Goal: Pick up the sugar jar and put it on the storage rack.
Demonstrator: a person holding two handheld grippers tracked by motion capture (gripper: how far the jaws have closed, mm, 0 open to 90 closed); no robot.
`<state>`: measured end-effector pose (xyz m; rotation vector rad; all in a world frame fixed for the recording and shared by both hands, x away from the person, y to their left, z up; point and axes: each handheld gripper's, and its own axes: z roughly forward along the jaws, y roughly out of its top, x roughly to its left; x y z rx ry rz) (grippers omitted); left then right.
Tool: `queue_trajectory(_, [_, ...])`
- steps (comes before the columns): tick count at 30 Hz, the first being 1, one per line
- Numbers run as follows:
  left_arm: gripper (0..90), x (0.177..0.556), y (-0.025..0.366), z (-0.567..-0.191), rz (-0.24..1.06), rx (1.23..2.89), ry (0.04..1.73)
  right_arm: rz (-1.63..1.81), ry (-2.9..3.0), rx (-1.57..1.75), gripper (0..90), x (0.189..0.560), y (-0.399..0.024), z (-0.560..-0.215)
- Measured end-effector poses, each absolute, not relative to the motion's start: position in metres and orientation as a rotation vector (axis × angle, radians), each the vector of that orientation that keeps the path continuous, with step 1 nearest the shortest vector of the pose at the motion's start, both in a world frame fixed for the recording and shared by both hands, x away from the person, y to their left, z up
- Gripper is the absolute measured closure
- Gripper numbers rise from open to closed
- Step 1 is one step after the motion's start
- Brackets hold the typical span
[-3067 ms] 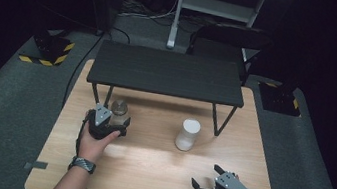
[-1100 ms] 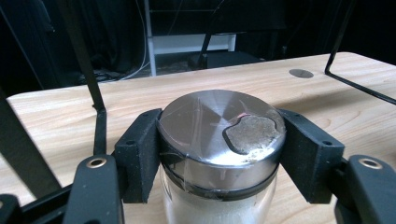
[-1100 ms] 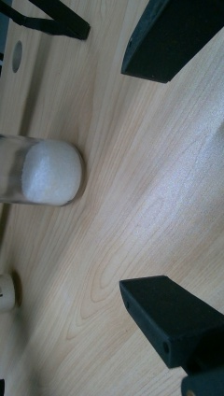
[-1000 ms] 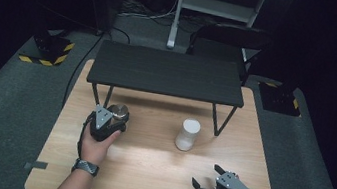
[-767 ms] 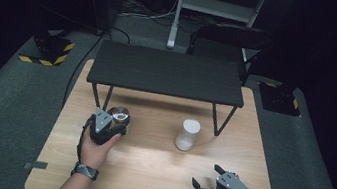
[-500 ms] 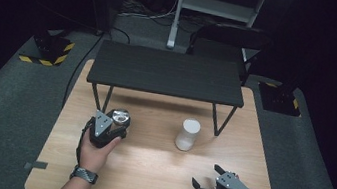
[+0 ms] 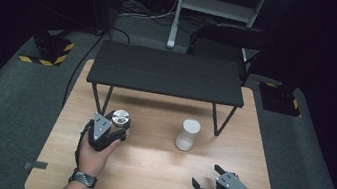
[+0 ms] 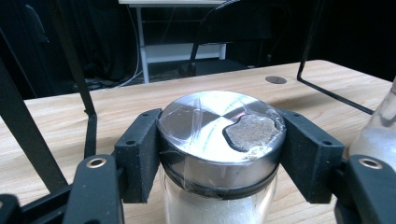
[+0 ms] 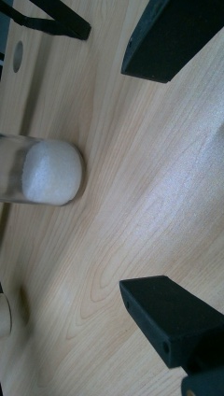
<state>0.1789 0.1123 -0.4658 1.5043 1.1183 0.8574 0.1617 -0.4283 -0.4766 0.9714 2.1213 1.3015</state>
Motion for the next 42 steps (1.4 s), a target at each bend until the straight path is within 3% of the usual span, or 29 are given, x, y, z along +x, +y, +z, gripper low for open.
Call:
queue_trajectory(22, [34.8, 0.168, 0.102, -0.44, 0.871, 1.468, 1.048, 1.302, 2.119, 0.973, 0.2, 0.161, -0.428, -0.477])
queue_trajectory(42, [34.8, 0.167, 0.101, -0.394, 0.895, 1.43, 1.017, 1.304, 2.12, 0.974, 0.2, 0.162, -0.429, -0.477])
